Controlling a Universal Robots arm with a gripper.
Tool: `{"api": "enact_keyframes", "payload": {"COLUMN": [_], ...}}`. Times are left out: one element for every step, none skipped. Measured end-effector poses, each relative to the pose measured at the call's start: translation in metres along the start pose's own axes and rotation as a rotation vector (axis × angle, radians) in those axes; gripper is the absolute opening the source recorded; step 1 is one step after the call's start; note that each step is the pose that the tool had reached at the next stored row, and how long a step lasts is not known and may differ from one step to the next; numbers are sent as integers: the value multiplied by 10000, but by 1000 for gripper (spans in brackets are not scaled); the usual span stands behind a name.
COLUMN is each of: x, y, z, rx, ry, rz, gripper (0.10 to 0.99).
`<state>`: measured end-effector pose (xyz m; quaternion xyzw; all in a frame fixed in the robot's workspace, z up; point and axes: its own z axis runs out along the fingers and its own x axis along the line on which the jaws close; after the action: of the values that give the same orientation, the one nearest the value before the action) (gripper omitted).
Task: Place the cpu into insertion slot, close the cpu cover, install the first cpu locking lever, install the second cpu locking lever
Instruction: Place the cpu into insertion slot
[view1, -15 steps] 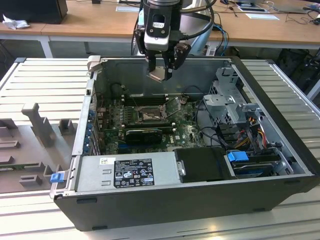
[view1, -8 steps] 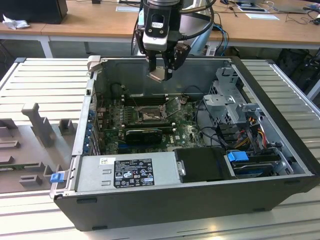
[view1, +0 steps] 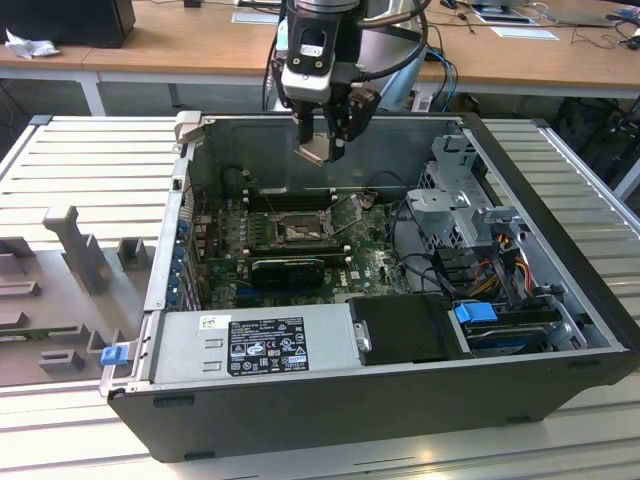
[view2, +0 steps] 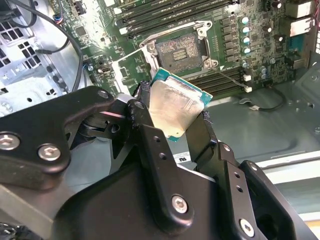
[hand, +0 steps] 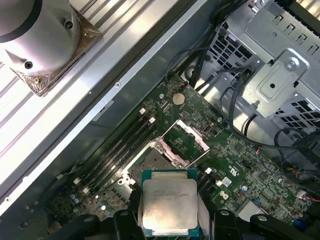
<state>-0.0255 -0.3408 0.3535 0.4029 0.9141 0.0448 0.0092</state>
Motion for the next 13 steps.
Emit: {"api": "enact_keyframes", "payload": {"x": [0,0,0,0,0,0,0,0,0,0,0,0,0], "y": [0,-1,-1,-1,-2,-2,-2,-2,-2,-2,-2,-2,-2], "z": [3,6,9,13,14,15,16,17,18,18,20,21,22], "rx": [-3,-5,-8,-11,-13,-14,-17,-19,-20,-21,-23,-24,-27], "ry": [-9,-22,-36,-52,-59,-65,-75,-86,-93,-97,-106,-112,-120], "rz": [102,249,406,584,661,729,837,966,1047,1087,1185,1262,1349], "gripper": [529,529,529,529,529,529,529,529,529,529,529,529,529]}}
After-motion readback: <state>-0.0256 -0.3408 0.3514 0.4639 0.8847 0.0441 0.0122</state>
